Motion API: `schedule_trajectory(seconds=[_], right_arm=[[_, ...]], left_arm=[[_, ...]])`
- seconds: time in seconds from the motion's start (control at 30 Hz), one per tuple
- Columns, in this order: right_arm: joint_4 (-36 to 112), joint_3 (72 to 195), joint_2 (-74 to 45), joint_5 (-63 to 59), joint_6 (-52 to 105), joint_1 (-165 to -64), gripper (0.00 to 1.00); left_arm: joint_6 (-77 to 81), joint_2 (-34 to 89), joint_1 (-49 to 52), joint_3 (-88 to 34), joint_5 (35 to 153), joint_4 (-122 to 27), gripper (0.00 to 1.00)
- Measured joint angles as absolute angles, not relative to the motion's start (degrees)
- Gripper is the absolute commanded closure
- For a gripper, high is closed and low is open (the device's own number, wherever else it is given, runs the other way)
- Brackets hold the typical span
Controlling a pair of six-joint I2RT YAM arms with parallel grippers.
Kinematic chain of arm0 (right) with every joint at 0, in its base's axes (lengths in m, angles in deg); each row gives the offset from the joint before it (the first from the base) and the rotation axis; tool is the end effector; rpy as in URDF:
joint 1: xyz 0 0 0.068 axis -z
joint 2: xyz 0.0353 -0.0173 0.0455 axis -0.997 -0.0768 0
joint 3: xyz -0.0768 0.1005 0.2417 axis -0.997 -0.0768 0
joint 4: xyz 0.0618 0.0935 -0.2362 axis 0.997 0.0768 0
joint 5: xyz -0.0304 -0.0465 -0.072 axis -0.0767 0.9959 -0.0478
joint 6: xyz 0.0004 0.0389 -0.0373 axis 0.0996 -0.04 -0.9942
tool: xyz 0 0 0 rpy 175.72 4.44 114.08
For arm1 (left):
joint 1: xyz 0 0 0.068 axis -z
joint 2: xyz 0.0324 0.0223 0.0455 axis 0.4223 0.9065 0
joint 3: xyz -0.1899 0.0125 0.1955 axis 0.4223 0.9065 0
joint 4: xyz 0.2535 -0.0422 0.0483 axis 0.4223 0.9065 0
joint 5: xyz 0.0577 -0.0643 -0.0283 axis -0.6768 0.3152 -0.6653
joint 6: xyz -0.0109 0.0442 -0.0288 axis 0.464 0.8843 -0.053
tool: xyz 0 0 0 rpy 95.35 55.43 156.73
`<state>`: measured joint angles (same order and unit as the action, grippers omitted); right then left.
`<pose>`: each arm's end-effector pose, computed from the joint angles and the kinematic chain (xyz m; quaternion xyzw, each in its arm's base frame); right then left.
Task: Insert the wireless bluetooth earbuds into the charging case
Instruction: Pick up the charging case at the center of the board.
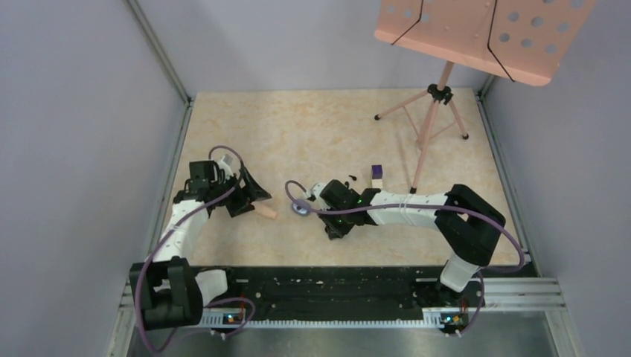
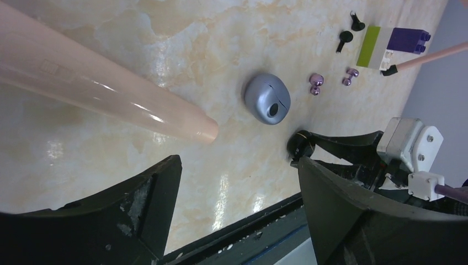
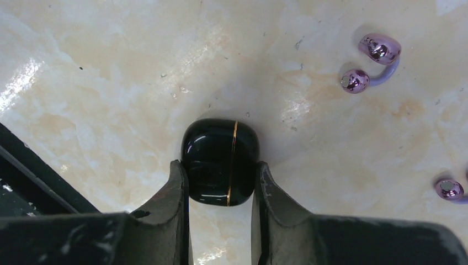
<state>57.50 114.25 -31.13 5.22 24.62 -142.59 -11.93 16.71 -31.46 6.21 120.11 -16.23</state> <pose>0.1797 0.2769 0.1627 -0.4262 0.8708 0.1282 0.2088 0.2134 0.0041 0.2151 -0.1678 0.9004 -0.3243 0.2367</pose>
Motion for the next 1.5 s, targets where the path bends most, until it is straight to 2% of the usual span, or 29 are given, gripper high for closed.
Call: schedule_trajectory(seconds=[0.13, 0.3, 0.57, 0.8, 1.03, 1.2, 1.4, 1.5], right_arm=[[58.0, 113.0, -29.3, 5.1, 19.8, -142.6, 1.00], [56.5, 111.6, -22.3, 6.3, 10.9, -142.6, 1.00], [41.1, 108.4, -8.3, 7.3, -6.5, -142.0, 1.00], [32.9, 107.2, -8.4, 8.1, -16.2, -141.3, 1.00], [30.2, 107.2, -9.0, 9.6, -18.7, -141.3, 0.99], [29.7, 107.2, -9.9, 10.9, -18.7, -141.3, 0.98], [28.4, 107.2, -10.0, 12.4, -17.6, -141.3, 0.98], [28.3, 107.2, -10.0, 13.0, -17.1, -141.3, 0.98]], left_arm=[[-12.1, 19.3, -28.4, 6.2, 122.0, -17.5, 0.18], [-10.1, 22.0, -20.0, 3.4, 125.8, -17.7, 0.23], [-6.6, 24.9, -12.0, -5.8, 133.5, -25.5, 0.33], [-4.9, 28.1, -7.0, -11.7, 136.1, -32.0, 0.42], [-4.1, 32.4, -5.7, -14.1, 136.4, -32.3, 0.45], [-4.0, 33.5, -4.7, -14.4, 136.5, -32.3, 0.56], [-3.4, 35.2, -3.4, -15.9, 137.2, -32.4, 0.57], [-3.2, 36.3, -3.2, -16.3, 138.1, -32.4, 0.65]])
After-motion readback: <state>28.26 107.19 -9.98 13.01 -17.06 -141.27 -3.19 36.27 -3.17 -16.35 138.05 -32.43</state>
